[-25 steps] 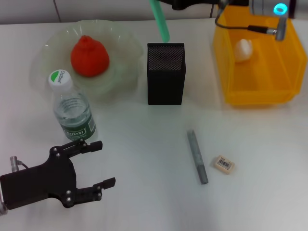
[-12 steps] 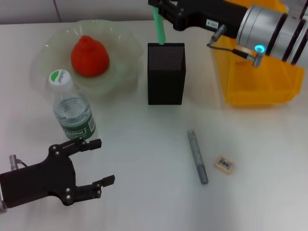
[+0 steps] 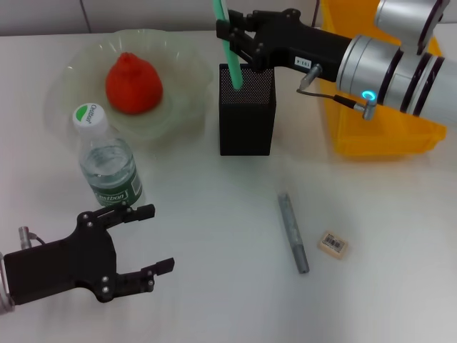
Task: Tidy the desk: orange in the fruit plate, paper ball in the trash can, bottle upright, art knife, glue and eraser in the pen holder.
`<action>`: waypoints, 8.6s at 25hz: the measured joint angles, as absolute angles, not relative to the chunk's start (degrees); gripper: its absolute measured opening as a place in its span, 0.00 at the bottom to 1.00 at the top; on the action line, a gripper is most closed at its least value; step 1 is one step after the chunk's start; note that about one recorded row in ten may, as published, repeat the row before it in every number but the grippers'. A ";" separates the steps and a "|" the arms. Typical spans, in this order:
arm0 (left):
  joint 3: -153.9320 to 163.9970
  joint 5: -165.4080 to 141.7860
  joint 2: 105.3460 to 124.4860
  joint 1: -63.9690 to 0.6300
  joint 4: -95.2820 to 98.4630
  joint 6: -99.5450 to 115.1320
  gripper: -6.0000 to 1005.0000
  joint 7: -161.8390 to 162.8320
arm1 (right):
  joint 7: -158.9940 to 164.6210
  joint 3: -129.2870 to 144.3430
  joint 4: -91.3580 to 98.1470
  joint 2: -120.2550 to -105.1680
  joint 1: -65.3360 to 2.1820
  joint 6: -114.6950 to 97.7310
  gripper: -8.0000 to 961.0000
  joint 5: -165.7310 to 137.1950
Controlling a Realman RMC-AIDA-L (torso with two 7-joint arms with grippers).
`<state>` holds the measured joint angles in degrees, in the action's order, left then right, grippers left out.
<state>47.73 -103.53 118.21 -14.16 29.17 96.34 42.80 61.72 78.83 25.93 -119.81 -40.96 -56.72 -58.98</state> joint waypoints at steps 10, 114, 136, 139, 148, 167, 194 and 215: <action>47.55 -103.53 118.21 -14.24 29.09 96.22 0.81 42.81 | 60.82 78.36 25.69 -119.90 -39.75 -57.03 0.32 -58.90; 47.72 -104.15 117.98 -14.77 29.51 97.12 0.81 42.58 | 153.53 80.74 90.59 -119.39 -37.17 -87.75 0.26 -141.48; 47.72 -104.35 118.00 -14.41 29.12 96.91 0.81 42.18 | 147.30 80.07 66.37 -119.29 -48.21 -69.52 0.31 -140.14; 47.73 -104.35 117.99 -14.41 29.19 96.98 0.81 42.18 | 151.04 79.71 71.10 -119.32 -47.16 -75.17 0.42 -140.14; 47.33 -105.55 117.98 -14.61 29.55 96.84 0.81 42.24 | 160.73 87.56 81.77 -119.59 -41.83 -88.47 0.63 -145.62; 47.28 -105.56 117.95 -14.70 29.62 96.68 0.81 42.37 | 164.69 97.12 68.99 -119.71 -42.64 -80.87 0.68 -146.17; 47.28 -105.55 118.13 -14.78 29.56 96.65 0.81 42.40 | 163.51 99.87 58.57 -119.79 -46.61 -77.21 0.40 -143.70; 47.29 -105.55 117.95 -14.60 29.62 96.82 0.81 42.25 | 148.84 83.31 86.60 -119.72 -31.99 -79.67 0.15 -131.29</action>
<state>47.29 -105.56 117.95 -14.60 29.62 96.82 42.25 148.84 83.31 86.60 -119.72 -31.99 -79.67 -131.29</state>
